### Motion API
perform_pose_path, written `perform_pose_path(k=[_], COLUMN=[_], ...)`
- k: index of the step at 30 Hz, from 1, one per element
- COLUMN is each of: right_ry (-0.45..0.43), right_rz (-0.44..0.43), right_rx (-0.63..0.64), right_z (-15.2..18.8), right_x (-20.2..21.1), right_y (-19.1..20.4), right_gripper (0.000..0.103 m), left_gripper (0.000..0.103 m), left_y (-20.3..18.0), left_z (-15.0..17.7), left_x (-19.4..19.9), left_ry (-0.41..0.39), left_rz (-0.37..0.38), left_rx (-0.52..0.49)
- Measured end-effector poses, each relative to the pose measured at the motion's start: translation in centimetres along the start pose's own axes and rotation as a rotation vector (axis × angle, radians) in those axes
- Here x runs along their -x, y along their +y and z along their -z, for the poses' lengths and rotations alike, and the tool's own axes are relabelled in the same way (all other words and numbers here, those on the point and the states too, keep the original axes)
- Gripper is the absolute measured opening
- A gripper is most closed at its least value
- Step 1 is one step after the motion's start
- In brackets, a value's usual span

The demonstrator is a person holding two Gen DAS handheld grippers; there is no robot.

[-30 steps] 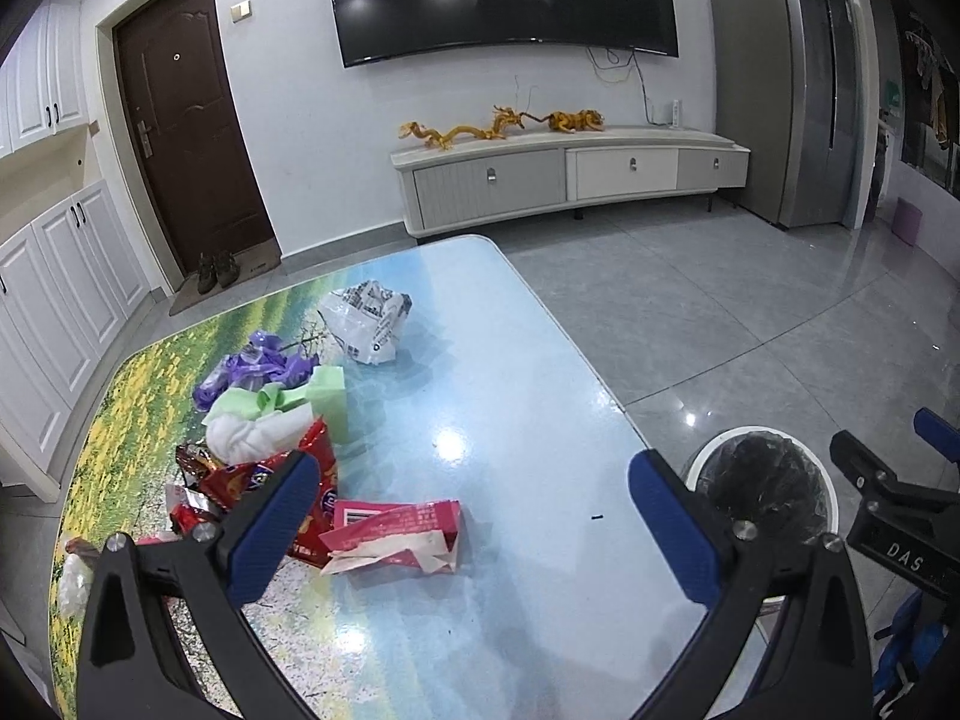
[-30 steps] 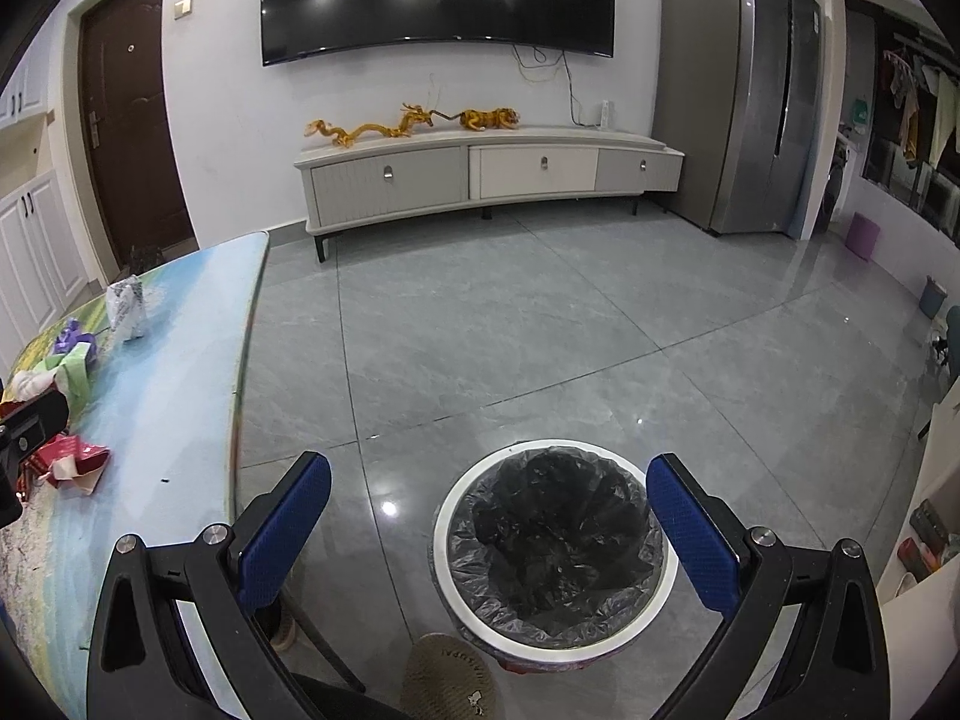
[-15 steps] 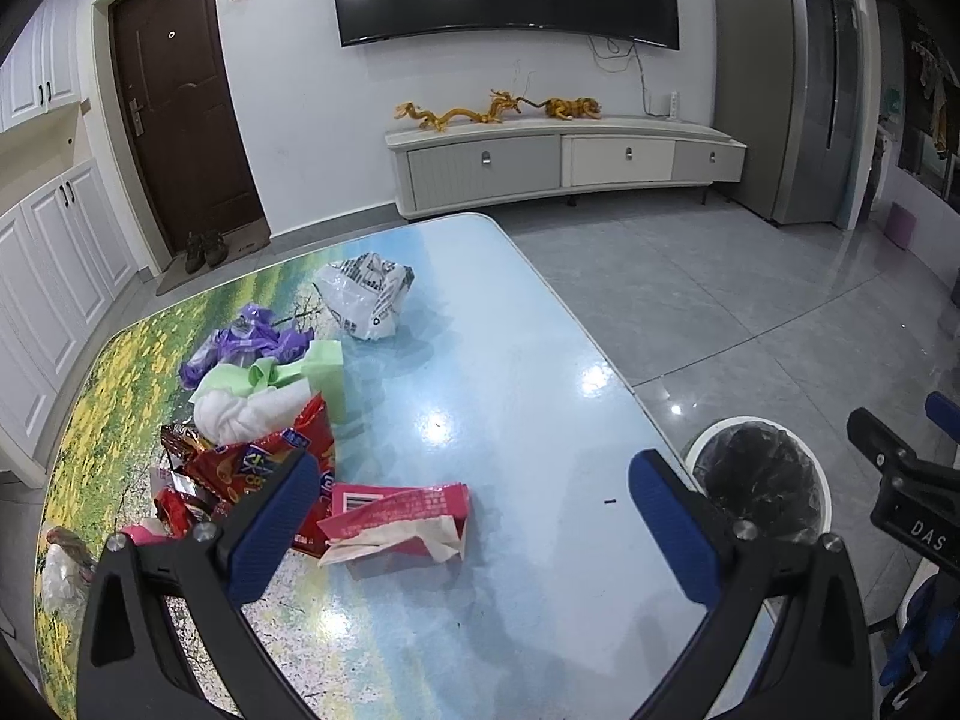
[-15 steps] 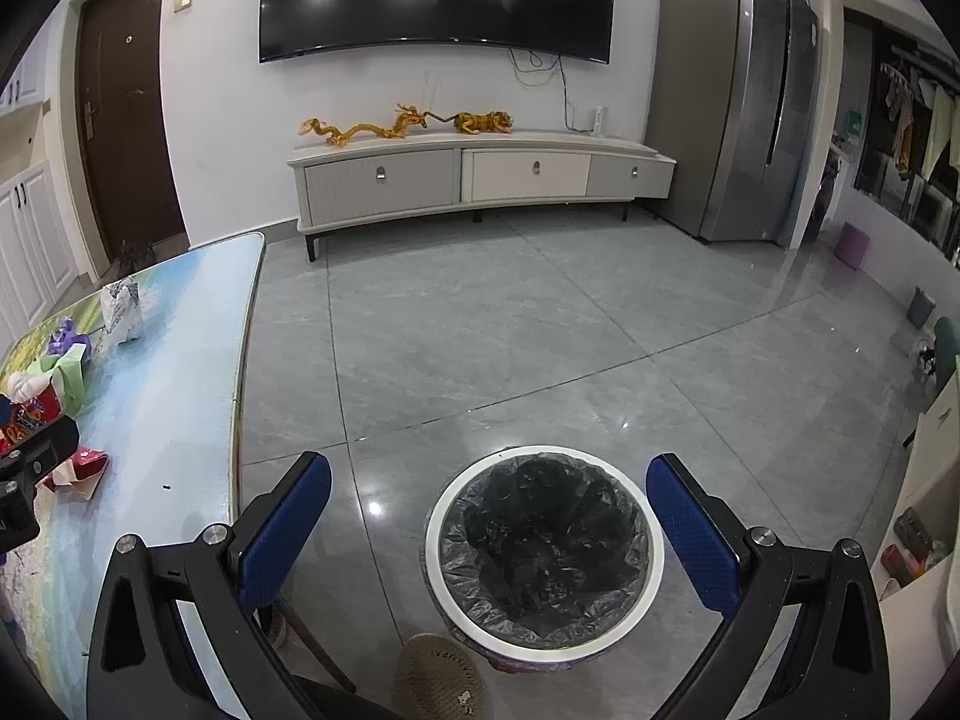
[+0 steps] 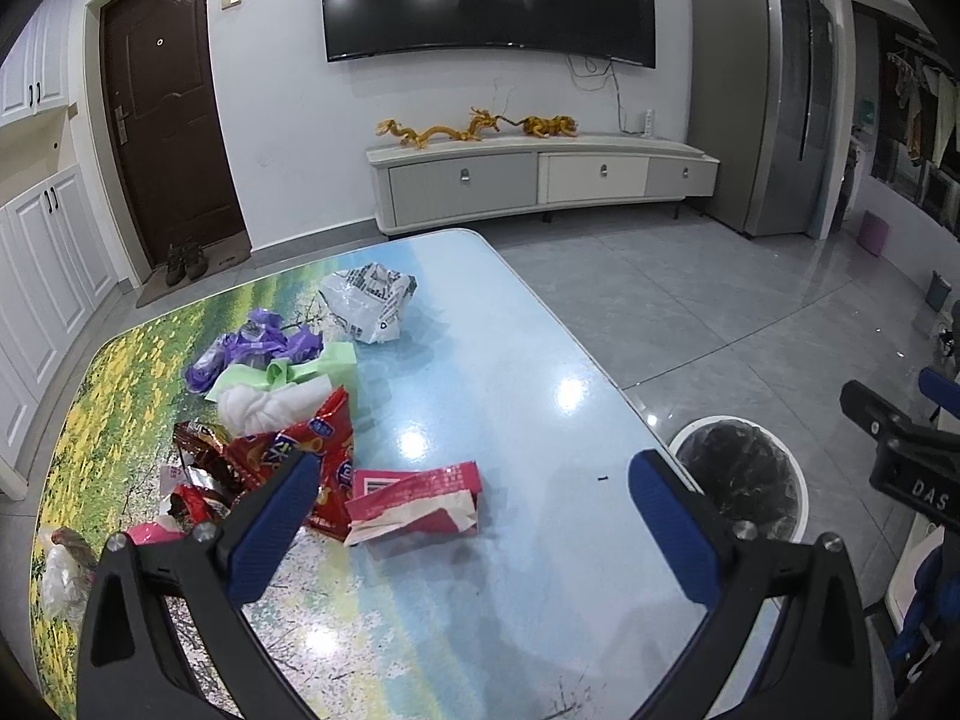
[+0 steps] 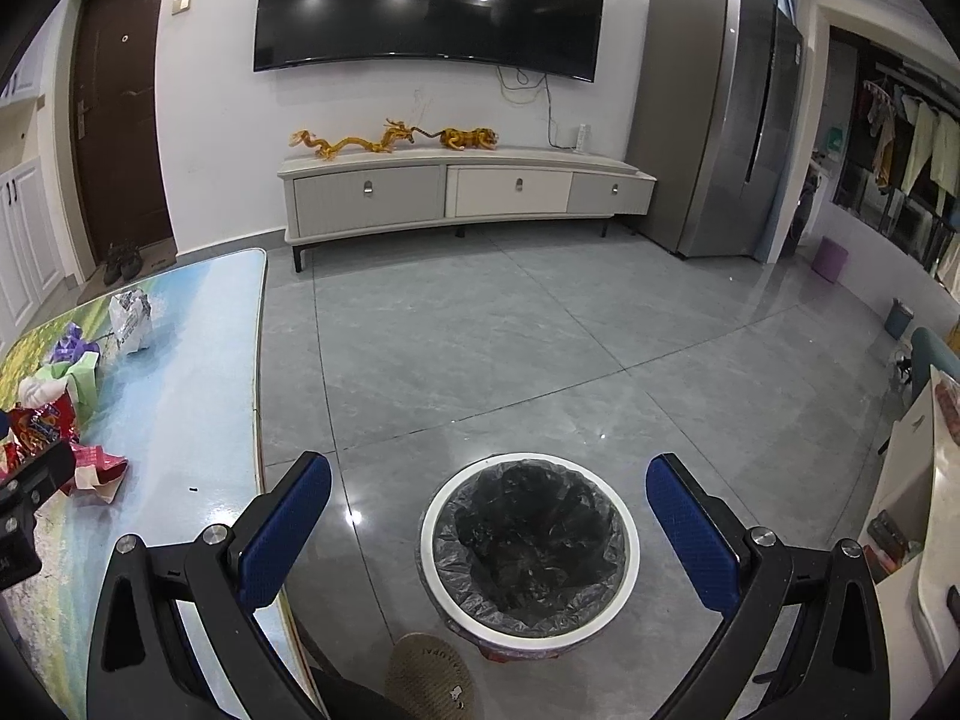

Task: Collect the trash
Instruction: 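Move both tools from the trash bin toward the pile of wrappers, then grasp the white plastic bag with the right tool while the left grasps the pink chip bag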

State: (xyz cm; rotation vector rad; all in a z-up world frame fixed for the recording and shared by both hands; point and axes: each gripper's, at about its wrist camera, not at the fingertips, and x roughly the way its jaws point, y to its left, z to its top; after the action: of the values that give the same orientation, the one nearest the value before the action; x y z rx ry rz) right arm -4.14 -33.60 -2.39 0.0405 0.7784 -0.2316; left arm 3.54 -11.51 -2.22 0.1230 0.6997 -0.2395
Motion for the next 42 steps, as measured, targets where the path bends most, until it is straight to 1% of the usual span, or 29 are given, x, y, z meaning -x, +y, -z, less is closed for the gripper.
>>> perform_pose_path(k=[5,10,13,16,19,21,23,26,30,34,35,38,42], right_ry=[-0.017,-0.024,-0.02,-0.002,0.025,0.049,0.077,0.111,0.158,0.21,0.227,0.239,0.243], right_rz=[0.0,-0.057,-0.128,-0.205,-0.291,-0.36,-0.426,-0.494,-0.581,-0.694,-0.737,-0.764,-0.795], right_rx=[0.015,0.04,0.063,0.093,0.126,0.146,0.158,0.189,0.25,0.327,0.361,0.425,0.423], right_z=[-0.5,-1.0,-1.3,-1.4,-1.1,-1.0,-0.5,0.1,0.0,0.0,0.1,0.3,-0.4], right_x=[1.4,3.0,3.6,3.7,3.4,3.0,2.3,1.4,-0.6,-2.7,-3.3,-4.4,-5.0], right_y=[1.2,3.3,5.2,7.5,9.9,11.7,13.3,15.8,18.5,21.3,22.1,23.5,23.6], right_gripper=[0.103,0.103,0.102,0.1,0.096,0.095,0.095,0.095,0.095,0.095,0.095,0.095,0.095], left_gripper=[0.103,0.103,0.102,0.101,0.1,0.097,0.096,0.096,0.096,0.096,0.096,0.096,0.094], left_y=[1.9,5.8,8.9,12.4,15.8,17.8,19.0,20.2,20.9,21.4,21.5,22.0,22.2], left_z=[0.3,0.7,1.6,2.9,4.3,5.0,5.5,6.0,6.4,6.6,6.6,6.7,6.6], left_x=[1.4,3.0,3.6,3.9,3.8,3.3,2.7,1.7,0.1,-1.1,-1.3,-2.0,-2.3], left_ry=[-0.034,-0.071,-0.083,-0.079,-0.06,-0.036,-0.017,0.013,0.056,0.098,0.106,0.129,0.136], left_rz=[0.017,0.003,-0.025,-0.055,-0.086,-0.089,-0.094,-0.096,-0.082,-0.055,-0.048,-0.046,-0.064], left_rx=[0.027,0.09,0.119,0.143,0.158,0.176,0.182,0.194,0.202,0.224,0.23,0.253,0.253])
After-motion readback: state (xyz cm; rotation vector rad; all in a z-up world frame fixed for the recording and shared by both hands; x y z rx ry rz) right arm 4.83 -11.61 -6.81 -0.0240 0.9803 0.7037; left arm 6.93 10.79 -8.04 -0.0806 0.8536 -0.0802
